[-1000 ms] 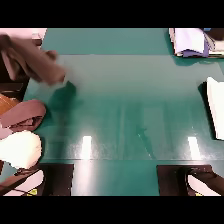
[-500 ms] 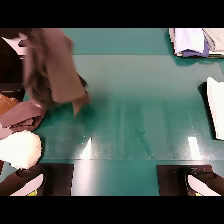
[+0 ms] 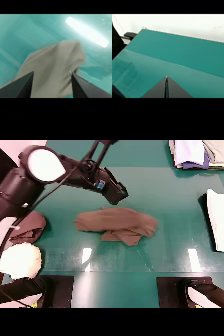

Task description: Fold the shirts.

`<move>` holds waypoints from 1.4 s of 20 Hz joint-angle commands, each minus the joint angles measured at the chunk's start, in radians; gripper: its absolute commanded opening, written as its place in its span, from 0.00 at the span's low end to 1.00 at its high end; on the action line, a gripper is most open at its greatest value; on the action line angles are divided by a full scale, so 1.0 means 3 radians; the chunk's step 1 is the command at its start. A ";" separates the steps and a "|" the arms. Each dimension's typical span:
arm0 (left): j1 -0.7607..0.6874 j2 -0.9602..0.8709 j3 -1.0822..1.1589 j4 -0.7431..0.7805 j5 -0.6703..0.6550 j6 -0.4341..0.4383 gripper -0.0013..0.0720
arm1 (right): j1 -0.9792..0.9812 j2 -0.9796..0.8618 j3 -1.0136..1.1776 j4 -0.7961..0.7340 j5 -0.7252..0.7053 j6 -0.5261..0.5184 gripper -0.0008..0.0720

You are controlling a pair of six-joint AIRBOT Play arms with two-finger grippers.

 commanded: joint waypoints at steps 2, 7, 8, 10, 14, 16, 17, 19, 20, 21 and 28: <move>0.0722 -0.0139 -0.0098 0.0153 -0.0071 -0.0201 0.76 | 0.0003 0.0003 0.0003 -0.0001 0.0095 0.0001 0.03; 0.1715 -0.0336 -0.0863 -0.0476 -0.0512 -0.0217 0.76 | 0.0003 0.0001 0.0000 -0.0001 0.0117 0.0001 0.04; 0.1759 -0.0388 -0.1034 -0.0577 -0.0547 -0.0150 0.76 | 0.0003 0.0001 0.0000 -0.0001 0.0116 0.0001 0.03; 0.1733 -0.0481 -0.1334 -0.0711 -0.0546 -0.0058 0.76 | 0.0003 0.0001 0.0000 -0.0001 0.0117 0.0001 0.03; 0.1588 -0.0711 -0.1553 -0.0787 -0.0495 -0.0045 0.76 | 0.0003 0.0001 0.0000 -0.0001 0.0137 0.0001 0.03; 0.1472 -0.0782 -0.1553 -0.0796 -0.0479 -0.0043 0.76 | 0.0003 0.0001 0.0000 -0.0001 0.0170 0.0001 0.03; 0.1424 -0.0787 -0.1551 -0.0793 -0.0448 -0.0041 0.76 | 0.0003 0.0001 0.0000 -0.0001 0.0191 0.0001 0.03; 0.1415 -0.0782 -0.1492 -0.0793 -0.0437 -0.0045 0.46 | 0.0003 0.0001 0.0000 -0.0013 0.0238 0.0001 0.03; 0.1450 -0.0765 -0.1413 -0.0786 -0.0455 -0.0045 0.07 | 0.0001 0.0001 -0.0001 -0.0039 0.0303 0.0003 0.04; 0.1503 -0.0749 -0.1300 -0.0786 -0.0507 -0.0048 0.06 | 0.0001 0.0001 -0.0014 -0.0043 0.0411 0.0003 0.04; 0.1876 -0.0543 -0.0159 -0.0767 -0.0654 -0.0047 0.05 | 0.0001 0.0426 -0.1813 -0.0646 0.0601 0.0388 0.03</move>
